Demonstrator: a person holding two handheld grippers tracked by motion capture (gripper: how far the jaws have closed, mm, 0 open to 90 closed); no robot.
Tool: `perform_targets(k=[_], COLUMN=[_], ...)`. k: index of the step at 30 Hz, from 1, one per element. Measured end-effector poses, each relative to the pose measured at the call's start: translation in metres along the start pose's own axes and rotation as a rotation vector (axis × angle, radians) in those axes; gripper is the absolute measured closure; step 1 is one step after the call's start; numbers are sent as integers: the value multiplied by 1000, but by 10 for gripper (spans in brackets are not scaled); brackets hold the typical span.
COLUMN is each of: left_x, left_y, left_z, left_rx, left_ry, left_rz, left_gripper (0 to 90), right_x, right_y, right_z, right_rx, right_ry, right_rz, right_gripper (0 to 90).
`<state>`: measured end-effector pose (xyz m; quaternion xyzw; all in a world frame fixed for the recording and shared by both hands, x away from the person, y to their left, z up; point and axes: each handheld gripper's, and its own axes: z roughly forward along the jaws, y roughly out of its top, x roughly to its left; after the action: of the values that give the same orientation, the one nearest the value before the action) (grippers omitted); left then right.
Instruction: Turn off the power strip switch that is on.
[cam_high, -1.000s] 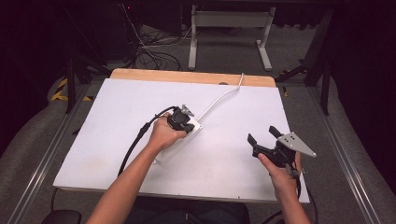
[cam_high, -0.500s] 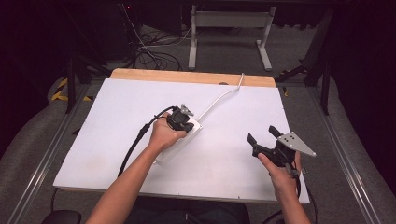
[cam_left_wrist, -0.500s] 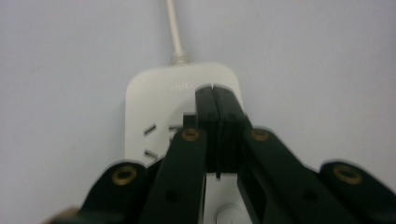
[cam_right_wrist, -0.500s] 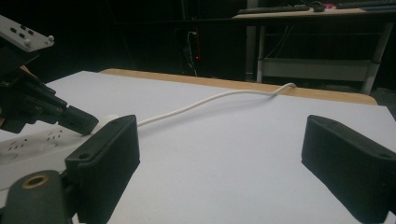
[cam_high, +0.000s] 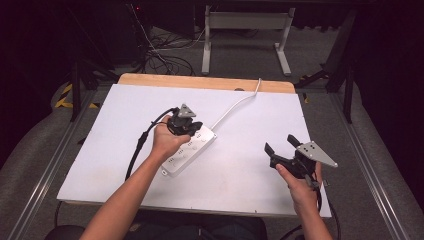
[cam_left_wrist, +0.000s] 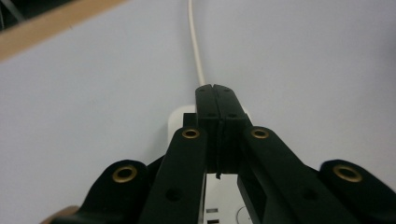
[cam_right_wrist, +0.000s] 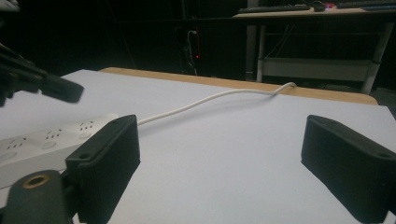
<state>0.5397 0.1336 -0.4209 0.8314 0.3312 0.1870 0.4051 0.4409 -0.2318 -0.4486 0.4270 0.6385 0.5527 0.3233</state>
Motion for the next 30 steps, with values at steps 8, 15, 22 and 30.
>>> perform_targets(k=[8,15,22,30], left_x=[34,61,65,59], left_y=[-20,-50,-98,-124], left_z=[-66,-125,-157,-178], left_rx=[-278,-411,-460,-495], left_ry=[154,322,443,569], left_rz=[-103,-165,-238,-259], left_gripper=[900,900,900,900], right_x=[0,2,2,2], right_y=[0,0,0,1], right_z=[1,1,1,1], right_rx=[7,8,5,2], right_ry=[0,-1,-6,-3], right_rz=[-3,-6,-8,-9], right_gripper=[126,127,128,128])
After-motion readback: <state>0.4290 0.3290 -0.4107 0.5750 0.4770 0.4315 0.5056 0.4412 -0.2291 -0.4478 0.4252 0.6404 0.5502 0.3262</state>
